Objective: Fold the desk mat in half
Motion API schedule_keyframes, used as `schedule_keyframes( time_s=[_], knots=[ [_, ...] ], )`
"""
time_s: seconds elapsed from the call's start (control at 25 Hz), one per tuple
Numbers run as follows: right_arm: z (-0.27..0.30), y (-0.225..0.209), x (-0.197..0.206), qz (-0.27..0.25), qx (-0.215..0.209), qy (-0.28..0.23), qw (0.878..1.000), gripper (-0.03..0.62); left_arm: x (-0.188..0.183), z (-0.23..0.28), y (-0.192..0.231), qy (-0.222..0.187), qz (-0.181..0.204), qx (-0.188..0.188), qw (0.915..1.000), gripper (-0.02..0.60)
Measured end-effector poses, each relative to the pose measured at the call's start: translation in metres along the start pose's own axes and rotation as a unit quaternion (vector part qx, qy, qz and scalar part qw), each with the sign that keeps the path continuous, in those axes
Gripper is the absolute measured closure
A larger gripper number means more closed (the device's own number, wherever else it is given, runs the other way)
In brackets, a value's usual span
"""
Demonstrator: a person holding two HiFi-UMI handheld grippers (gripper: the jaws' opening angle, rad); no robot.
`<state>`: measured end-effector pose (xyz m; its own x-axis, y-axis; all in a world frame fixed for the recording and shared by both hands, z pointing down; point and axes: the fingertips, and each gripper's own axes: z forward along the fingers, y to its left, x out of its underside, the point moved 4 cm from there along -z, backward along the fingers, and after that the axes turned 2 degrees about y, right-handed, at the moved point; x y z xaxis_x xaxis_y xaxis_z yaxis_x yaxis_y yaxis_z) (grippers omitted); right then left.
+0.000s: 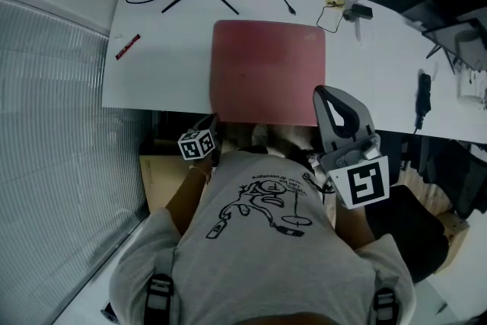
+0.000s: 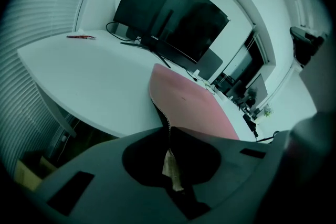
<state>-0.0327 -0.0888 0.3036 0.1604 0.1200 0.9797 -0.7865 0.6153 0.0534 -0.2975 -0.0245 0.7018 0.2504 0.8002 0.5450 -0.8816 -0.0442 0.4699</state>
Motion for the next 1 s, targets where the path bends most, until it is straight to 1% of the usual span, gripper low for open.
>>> schedule_keyframes(
  time_s=[0.24,0.64,1.0],
  knots=[
    [-0.004,0.000,0.001,0.001,0.002,0.001,1.000,0.588,-0.007,-0.002,-0.020,-0.005,0.049,0.013,0.9987,0.549],
    [-0.013,-0.002,0.002,0.004,0.006,-0.003,1.000,0.588,-0.012,-0.002,-0.044,-0.007,0.094,0.028,0.9951,0.549],
    [-0.022,-0.008,0.002,0.006,0.012,-0.006,1.000,0.588,-0.016,0.000,-0.070,-0.005,0.140,0.045,0.9892,0.549]
  ],
)
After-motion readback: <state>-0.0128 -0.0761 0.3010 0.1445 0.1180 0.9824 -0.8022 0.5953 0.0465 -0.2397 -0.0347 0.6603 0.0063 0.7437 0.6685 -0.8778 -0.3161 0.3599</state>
